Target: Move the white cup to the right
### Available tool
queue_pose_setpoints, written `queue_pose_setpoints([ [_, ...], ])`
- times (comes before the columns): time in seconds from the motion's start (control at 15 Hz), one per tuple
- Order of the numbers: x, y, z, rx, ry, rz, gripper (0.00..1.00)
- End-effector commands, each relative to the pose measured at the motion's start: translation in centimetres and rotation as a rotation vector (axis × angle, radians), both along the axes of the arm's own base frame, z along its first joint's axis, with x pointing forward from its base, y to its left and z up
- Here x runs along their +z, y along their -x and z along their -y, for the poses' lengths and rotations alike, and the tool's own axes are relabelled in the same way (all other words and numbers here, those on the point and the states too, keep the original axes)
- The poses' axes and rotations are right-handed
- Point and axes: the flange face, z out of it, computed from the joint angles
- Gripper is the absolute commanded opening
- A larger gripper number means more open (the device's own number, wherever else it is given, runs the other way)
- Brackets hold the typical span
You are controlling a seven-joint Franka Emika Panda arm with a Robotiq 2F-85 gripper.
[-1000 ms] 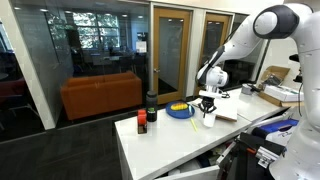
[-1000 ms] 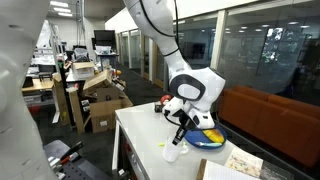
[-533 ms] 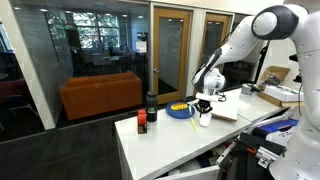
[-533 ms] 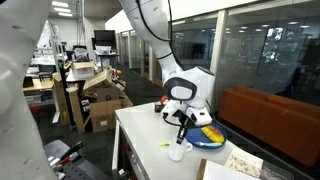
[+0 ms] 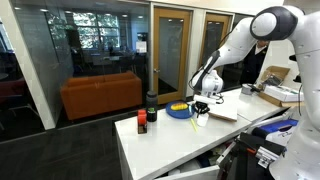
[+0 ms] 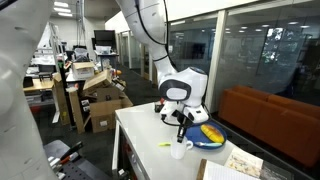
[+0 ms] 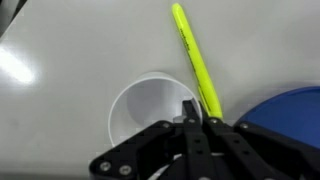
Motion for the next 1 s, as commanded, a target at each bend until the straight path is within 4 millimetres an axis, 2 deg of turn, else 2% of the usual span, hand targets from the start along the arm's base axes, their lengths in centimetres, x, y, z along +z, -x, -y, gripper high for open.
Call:
queue_pose_setpoints([
  [0.0,-0.4,0.3,0.5,0.020,0.025,0.007,0.01],
  [0.93,-1.1,3.2,3.6,-0.036,0.029,-0.029,0.01],
])
